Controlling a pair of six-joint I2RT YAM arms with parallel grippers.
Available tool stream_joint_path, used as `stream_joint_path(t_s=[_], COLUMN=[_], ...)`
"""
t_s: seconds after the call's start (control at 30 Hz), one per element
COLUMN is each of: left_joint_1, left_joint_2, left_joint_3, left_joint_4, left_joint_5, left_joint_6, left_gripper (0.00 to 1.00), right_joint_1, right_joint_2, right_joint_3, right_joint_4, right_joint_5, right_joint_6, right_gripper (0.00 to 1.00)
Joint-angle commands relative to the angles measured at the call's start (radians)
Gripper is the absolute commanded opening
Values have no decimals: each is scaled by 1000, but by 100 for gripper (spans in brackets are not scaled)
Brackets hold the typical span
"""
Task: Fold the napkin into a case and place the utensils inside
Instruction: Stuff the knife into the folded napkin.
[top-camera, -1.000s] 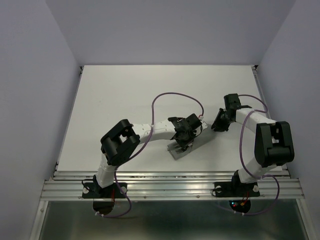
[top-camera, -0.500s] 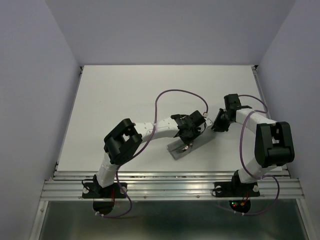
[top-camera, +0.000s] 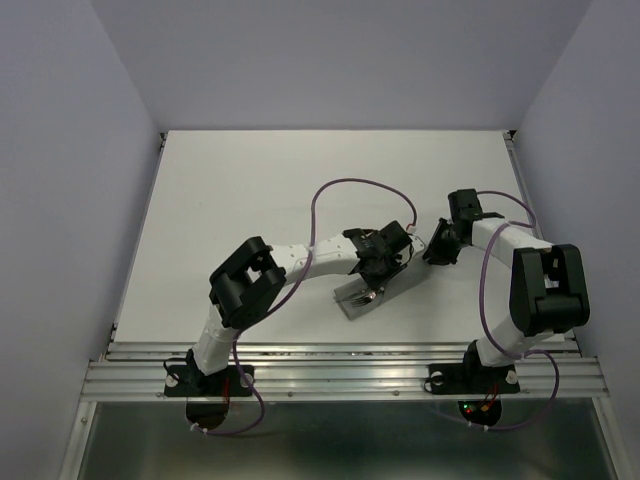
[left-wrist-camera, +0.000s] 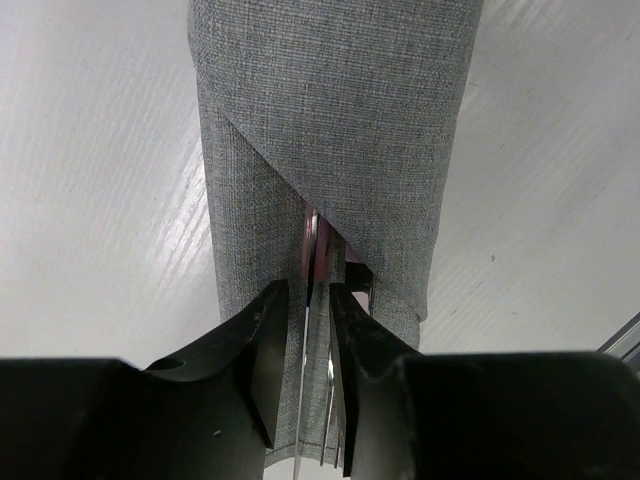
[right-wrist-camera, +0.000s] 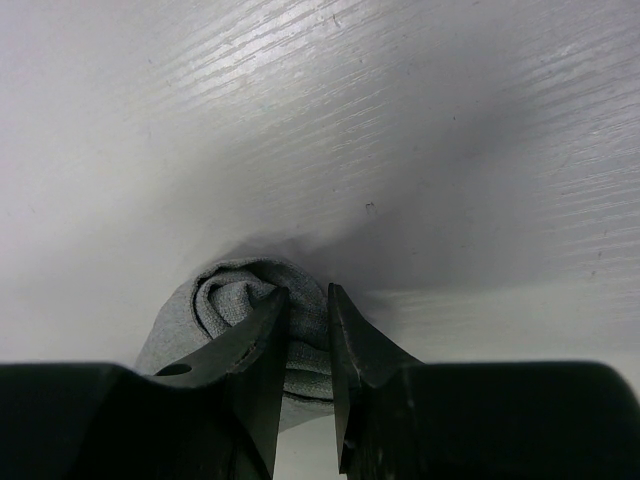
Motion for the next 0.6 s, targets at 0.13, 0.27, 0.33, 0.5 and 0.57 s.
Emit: stream_joint_path(t_s=[0.13,0.27,0.33,0.5,0.57], left_joint_1=[-5,-7,-7,-4,-2], left_joint_2=[-87,-116,-126,-181,-202], left_joint_3=[-12,-39,-55,-104,-117], left_joint_4=[-1,3,-1,9,9], left_joint_5=[-87,-115,-124,-139,-136], left_joint_6=[-7,-10,-18,-59,-66], left_gripper=[38,40,39,38,38], right_joint_1=[-5,-5,-5,-5,-5], right_joint_2=[-38,-37,-35,-31,-29], right_joint_3=[-8,-11,-11,-5,-2], right_joint_4=[9,12,13,15,15], right_joint_5=[-14,-18,-19,-25,-24], right_joint_6=[0,2,2,0,-1], right_gripper=[28,28,28,28,28])
